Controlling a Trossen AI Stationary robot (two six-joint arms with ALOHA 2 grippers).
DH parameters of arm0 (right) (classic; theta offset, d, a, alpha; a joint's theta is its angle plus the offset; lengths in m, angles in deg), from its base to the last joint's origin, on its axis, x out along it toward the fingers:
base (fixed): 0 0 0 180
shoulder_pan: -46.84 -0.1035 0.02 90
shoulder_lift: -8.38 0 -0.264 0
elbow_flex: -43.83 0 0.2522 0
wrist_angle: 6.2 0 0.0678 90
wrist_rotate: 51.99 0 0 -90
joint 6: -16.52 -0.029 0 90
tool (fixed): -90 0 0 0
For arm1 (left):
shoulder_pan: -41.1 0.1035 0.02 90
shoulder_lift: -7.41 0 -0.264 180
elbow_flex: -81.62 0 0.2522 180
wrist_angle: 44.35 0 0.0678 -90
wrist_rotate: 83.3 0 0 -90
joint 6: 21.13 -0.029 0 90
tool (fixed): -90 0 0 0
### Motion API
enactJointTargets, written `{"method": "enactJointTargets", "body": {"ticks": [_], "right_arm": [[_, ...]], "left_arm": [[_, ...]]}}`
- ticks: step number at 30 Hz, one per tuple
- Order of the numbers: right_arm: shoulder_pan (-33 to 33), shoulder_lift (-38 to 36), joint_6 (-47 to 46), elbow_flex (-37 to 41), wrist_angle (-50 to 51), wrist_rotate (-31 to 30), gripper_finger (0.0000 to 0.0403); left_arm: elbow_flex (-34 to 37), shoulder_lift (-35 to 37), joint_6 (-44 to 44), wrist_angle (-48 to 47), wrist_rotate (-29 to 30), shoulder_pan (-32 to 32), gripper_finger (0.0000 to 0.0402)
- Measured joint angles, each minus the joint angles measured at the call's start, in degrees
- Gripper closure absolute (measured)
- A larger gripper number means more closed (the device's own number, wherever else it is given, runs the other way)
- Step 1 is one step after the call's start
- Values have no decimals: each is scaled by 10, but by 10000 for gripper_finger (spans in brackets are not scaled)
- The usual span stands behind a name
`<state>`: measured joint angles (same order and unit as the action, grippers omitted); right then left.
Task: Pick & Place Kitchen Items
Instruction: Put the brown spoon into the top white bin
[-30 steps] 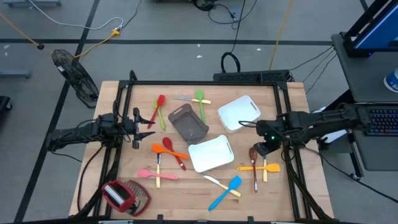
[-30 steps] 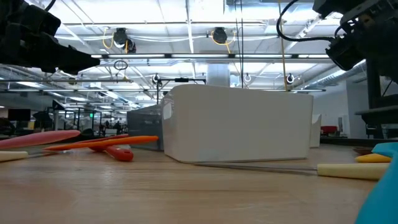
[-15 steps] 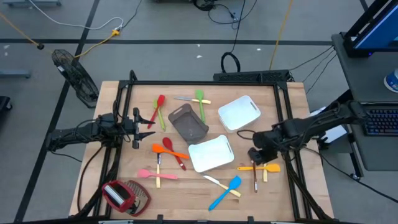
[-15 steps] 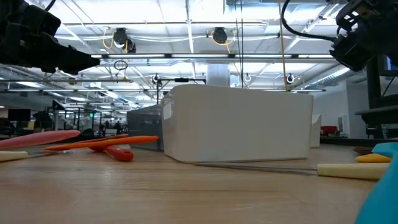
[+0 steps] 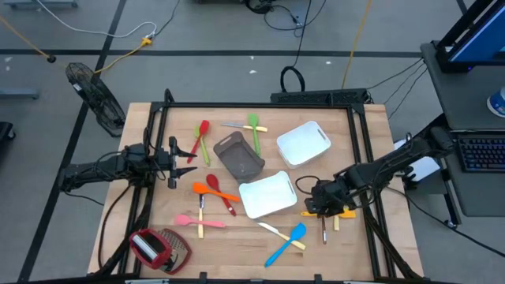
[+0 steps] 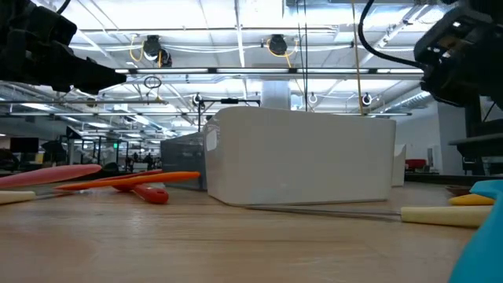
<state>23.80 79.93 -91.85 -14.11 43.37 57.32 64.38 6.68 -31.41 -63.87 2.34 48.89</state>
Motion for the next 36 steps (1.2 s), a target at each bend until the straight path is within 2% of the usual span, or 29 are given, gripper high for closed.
{"method": "enactJointTargets", "body": {"ticks": [16, 31, 36], "right_arm": [[-44, 81, -79, 0, -38, 0, 259], [-48, 145, -84, 0, -53, 3, 259], [-48, 146, -84, 0, -56, 2, 279]], "left_arm": [[0, 0, 0, 0, 0, 0, 199], [0, 0, 0, 0, 0, 0, 199], [0, 0, 0, 0, 0, 0, 199]]}}
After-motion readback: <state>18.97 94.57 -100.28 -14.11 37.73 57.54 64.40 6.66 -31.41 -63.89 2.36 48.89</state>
